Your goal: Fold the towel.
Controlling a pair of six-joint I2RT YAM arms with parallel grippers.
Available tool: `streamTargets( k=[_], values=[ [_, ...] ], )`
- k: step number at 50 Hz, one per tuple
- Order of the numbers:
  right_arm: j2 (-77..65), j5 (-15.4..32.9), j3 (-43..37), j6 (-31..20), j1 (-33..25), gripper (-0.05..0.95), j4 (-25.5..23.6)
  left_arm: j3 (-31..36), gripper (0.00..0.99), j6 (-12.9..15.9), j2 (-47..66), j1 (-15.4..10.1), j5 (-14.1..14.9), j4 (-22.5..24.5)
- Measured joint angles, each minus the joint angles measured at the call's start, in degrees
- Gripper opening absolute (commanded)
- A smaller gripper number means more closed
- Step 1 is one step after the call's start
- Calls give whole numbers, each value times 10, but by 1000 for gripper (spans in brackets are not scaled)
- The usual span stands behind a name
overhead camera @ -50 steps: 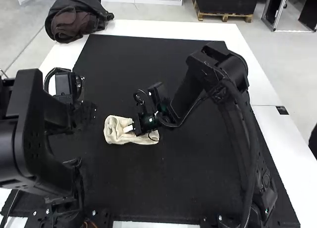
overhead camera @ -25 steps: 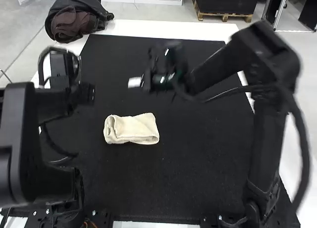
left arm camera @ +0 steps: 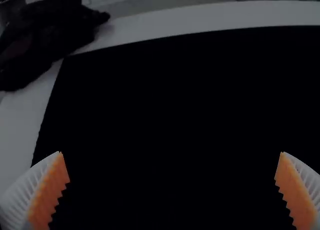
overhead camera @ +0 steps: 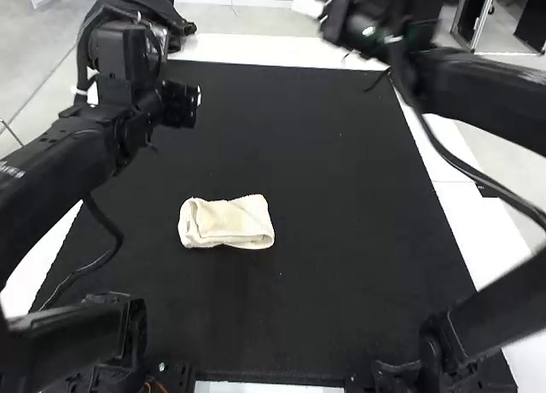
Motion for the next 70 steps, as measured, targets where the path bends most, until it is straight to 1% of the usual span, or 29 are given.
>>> streamTargets(
  k=[7, 13, 17, 23, 27, 32, 37, 48, 51, 55, 56, 57, 59, 60, 62, 64, 65, 66, 68, 70],
  values=[
    [-95, 0, -22, 10, -56, -20, -16, 12, 966, -6, -37, 0, -4, -14],
    [-169, -1, -44, 23, -107, -20, -17, 12, 966, -7, -76, 0, -5, -22],
    [-216, -10, -66, 35, -141, -20, -17, 12, 964, -9, -107, 1, -5, -36],
    [-296, -28, -115, 61, -184, -20, -16, 12, 956, -17, -162, 14, 6, -61],
    [-357, -37, -150, 73, -204, -20, -18, 12, 954, -26, -206, 20, 15, -65],
    [-440, -42, -183, 87, -222, -20, -19, 9, 949, -31, -273, 19, 26, -61],
    [-522, -46, -205, 96, -231, -20, -25, -7, 949, -35, -334, 19, 31, -59],
    [-674, -47, -242, 115, -232, -20, -56, -75, 952, -46, -453, 19, 38, -71],
    [-699, -40, -243, 116, -232, -20, -63, -83, 954, -49, -480, 19, 38, -71],
    [-718, -22, -241, 107, -232, -16, -87, -85, 956, -51, -502, 20, 36, -58],
    [-718, -15, -239, 103, -232, 2, -90, -85, 956, -51, -504, 20, 36, -55],
    [-718, -6, -238, 99, -232, 48, -94, -85, 954, -51, -506, 20, 35, -50],
    [-717, 12, -238, 88, -232, 230, -100, -85, 954, -51, -507, 21, 34, -43],
    [-717, 26, -238, 79, -232, 384, -102, -85, 956, -51, -508, 21, 33, -40],
    [-717, 42, -238, 64, -232, 639, -102, -85, 956, -49, -507, 21, 33, -35],
    [-717, 59, -238, 39, -232, 852, -103, -88, 954, -40, -507, 21, 32, -21],
    [-717, 65, -238, 28, -232, 890, -104, -90, 954, -36, -508, 21, 32, -10],
    [-717, 70, -238, 15, -232, 907, -106, -91, 954, -31, -507, 21, 31, 0],
    [-717, 80, -240, -14, -232, 911, -111, -99, 957, -18, -507, 21, 31, 28],
    [-717, 90, -247, -59, -232, 911, -115, -110, 957, -3, -507, 21, 31, 59]
  ],
)
